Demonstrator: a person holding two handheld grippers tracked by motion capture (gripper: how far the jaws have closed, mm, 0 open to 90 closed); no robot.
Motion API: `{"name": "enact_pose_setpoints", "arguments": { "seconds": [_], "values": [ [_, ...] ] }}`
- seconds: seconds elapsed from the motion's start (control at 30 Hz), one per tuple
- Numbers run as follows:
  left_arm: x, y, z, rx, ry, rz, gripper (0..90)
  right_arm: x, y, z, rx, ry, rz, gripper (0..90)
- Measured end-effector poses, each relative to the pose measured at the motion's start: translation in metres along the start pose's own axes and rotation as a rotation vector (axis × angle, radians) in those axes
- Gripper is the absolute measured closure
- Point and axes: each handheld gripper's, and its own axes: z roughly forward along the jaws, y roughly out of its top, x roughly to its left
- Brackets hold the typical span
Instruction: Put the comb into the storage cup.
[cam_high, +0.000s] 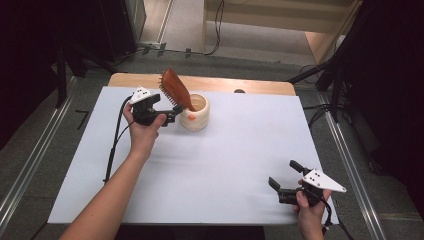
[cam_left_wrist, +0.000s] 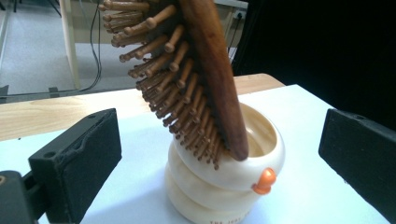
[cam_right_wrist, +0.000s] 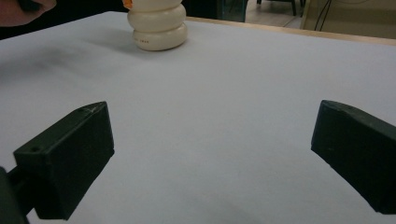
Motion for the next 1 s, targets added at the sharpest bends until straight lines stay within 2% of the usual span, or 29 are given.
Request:
{"name": "enact_pose_setpoints", "arguments": {
  "seconds": [0.6, 0.7, 0.97, 1.0],
  "values": [
    [-0.007, -0.018, -0.034, -0.001, -0.021, 0.014, 0.0, 0.001, 0.000, 0.000, -0.001, -0.003, -0.003, 0.0],
    [-0.010, -0.020, -0.040, -0.014, -0.027, 0.009, 0.0, 0.001, 0.000, 0.000, 0.000, -0.003, -0.002, 0.0],
    [-0.016, -0.026, -0.054, -0.011, -0.017, 0.061, 0.0, 0.001, 0.001, -0.001, -0.002, -0.004, -0.003, 0.0],
    [-0.017, -0.026, -0.056, -0.015, -0.022, 0.058, 0.0, 0.001, 0.001, -0.001, -0.002, -0.003, -0.003, 0.0]
  ]
}}
